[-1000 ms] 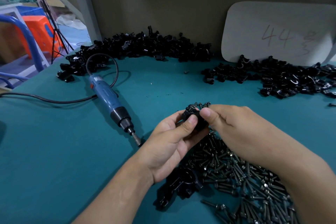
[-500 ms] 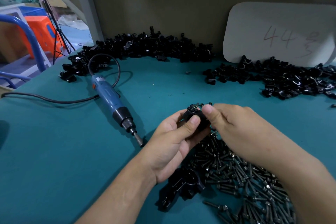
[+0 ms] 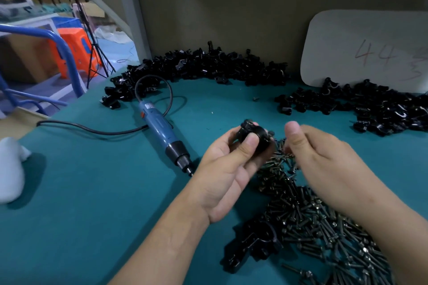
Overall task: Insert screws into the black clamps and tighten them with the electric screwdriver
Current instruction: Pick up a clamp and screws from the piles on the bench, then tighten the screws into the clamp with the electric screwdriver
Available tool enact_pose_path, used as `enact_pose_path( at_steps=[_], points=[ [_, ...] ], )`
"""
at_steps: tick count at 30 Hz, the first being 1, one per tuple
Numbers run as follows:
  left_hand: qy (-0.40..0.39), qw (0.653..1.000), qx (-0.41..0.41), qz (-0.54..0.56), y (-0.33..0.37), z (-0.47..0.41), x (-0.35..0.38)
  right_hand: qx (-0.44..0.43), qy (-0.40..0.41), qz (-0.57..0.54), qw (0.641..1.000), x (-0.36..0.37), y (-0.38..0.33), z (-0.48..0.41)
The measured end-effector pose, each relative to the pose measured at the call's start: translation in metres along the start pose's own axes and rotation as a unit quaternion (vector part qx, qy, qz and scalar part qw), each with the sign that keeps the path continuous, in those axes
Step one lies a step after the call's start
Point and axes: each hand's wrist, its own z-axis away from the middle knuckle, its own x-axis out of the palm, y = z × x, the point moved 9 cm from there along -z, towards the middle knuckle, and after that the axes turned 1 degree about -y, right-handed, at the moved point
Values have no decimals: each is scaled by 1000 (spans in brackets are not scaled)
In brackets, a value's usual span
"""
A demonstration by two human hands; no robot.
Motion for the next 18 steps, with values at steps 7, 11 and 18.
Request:
enact_pose_path(
  at_steps=[7, 11, 18],
  points=[
    [135, 959, 245, 49, 138, 25, -72, 53, -140, -36, 988, 63, -50, -10],
    [298, 893, 338, -10, 165, 52, -135, 26, -192, 45, 980, 127, -110, -49],
    [389, 839, 376, -64, 166, 65, -172, 11, -163, 211, 964, 209, -157, -89]
  ],
)
